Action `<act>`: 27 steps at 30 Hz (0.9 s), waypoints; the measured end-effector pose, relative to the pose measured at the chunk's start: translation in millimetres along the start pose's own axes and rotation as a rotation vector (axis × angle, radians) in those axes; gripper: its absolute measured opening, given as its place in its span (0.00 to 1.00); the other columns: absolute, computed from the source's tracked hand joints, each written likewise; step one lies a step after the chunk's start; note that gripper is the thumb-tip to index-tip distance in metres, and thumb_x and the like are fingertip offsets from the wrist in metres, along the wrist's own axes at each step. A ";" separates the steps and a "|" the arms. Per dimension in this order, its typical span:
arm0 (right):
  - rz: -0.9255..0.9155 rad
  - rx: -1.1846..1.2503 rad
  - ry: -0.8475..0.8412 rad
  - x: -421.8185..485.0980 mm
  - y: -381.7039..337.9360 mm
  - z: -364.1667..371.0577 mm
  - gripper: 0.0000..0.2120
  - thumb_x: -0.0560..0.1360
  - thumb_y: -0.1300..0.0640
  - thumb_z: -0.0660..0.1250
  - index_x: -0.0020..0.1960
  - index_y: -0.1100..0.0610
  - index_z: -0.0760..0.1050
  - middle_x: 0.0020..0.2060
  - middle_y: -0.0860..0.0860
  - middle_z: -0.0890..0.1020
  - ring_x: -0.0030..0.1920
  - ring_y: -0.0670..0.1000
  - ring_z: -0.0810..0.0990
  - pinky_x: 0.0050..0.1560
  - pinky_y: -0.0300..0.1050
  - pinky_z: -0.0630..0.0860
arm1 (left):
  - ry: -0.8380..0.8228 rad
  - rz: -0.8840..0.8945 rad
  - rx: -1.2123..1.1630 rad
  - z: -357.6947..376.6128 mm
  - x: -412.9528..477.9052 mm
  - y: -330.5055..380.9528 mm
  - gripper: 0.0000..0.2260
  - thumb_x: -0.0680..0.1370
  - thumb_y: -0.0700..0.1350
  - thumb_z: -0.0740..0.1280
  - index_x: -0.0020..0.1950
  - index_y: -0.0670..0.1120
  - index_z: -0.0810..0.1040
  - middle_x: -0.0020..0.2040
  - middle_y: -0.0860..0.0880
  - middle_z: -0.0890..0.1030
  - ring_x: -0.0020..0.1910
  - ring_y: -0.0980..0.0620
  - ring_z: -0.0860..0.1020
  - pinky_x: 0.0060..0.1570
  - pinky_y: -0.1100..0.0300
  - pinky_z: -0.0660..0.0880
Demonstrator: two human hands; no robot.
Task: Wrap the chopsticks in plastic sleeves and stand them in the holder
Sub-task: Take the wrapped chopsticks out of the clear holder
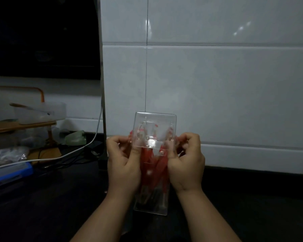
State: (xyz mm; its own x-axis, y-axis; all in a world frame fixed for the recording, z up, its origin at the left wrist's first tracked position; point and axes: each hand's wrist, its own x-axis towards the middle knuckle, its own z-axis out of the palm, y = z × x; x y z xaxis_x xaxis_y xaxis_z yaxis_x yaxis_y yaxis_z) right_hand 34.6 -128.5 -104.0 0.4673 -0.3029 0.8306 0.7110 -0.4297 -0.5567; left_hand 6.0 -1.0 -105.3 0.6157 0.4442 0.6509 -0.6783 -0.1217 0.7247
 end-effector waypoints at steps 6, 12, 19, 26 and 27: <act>-0.095 0.094 -0.009 -3.4 -5.6 0.2 0.09 0.73 0.45 0.64 0.41 0.46 0.67 0.28 0.46 0.73 0.28 0.47 0.73 0.27 0.44 0.70 | 0.064 0.044 -0.015 -4.4 1.8 4.7 0.08 0.72 0.51 0.71 0.41 0.47 0.77 0.36 0.51 0.81 0.34 0.57 0.79 0.35 0.66 0.76; -0.202 0.095 -0.128 -8.6 -5.0 -0.7 0.17 0.75 0.35 0.61 0.51 0.48 0.69 0.36 0.45 0.76 0.33 0.44 0.76 0.30 0.43 0.75 | 0.040 0.008 0.036 -4.0 2.7 -0.6 0.05 0.77 0.43 0.71 0.44 0.53 0.82 0.42 0.55 0.84 0.42 0.59 0.82 0.43 0.68 0.76; -0.336 -0.019 -0.076 -8.2 -4.2 2.3 0.10 0.74 0.50 0.69 0.50 0.56 0.78 0.39 0.48 0.81 0.35 0.46 0.76 0.37 0.37 0.73 | -0.017 -0.040 -0.002 0.3 2.6 -5.2 0.10 0.78 0.44 0.70 0.44 0.60 0.83 0.43 0.53 0.85 0.43 0.54 0.83 0.43 0.58 0.79; -0.378 -0.032 -0.040 -3.5 -10.0 -0.2 0.07 0.74 0.58 0.67 0.46 0.58 0.82 0.37 0.49 0.83 0.34 0.45 0.77 0.37 0.37 0.75 | -0.105 0.057 0.050 -7.7 2.3 -9.2 0.14 0.72 0.58 0.61 0.52 0.62 0.82 0.56 0.52 0.80 0.58 0.55 0.79 0.58 0.58 0.74; -0.397 0.000 -0.059 -3.2 -11.3 -1.6 0.09 0.75 0.58 0.65 0.47 0.59 0.83 0.38 0.50 0.83 0.36 0.46 0.79 0.39 0.38 0.75 | -0.105 0.074 0.059 -7.0 1.9 -8.5 0.13 0.72 0.59 0.61 0.51 0.64 0.82 0.55 0.54 0.80 0.58 0.56 0.79 0.58 0.60 0.73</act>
State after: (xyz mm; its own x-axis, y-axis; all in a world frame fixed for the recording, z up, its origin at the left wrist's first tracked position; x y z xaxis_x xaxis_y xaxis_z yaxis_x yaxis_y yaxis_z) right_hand 24.3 -124.0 -100.4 0.1858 -0.0642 0.9805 0.8422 -0.5035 -0.1925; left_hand 10.1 7.1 -111.8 0.6059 0.3373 0.7205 -0.7001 -0.2040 0.6842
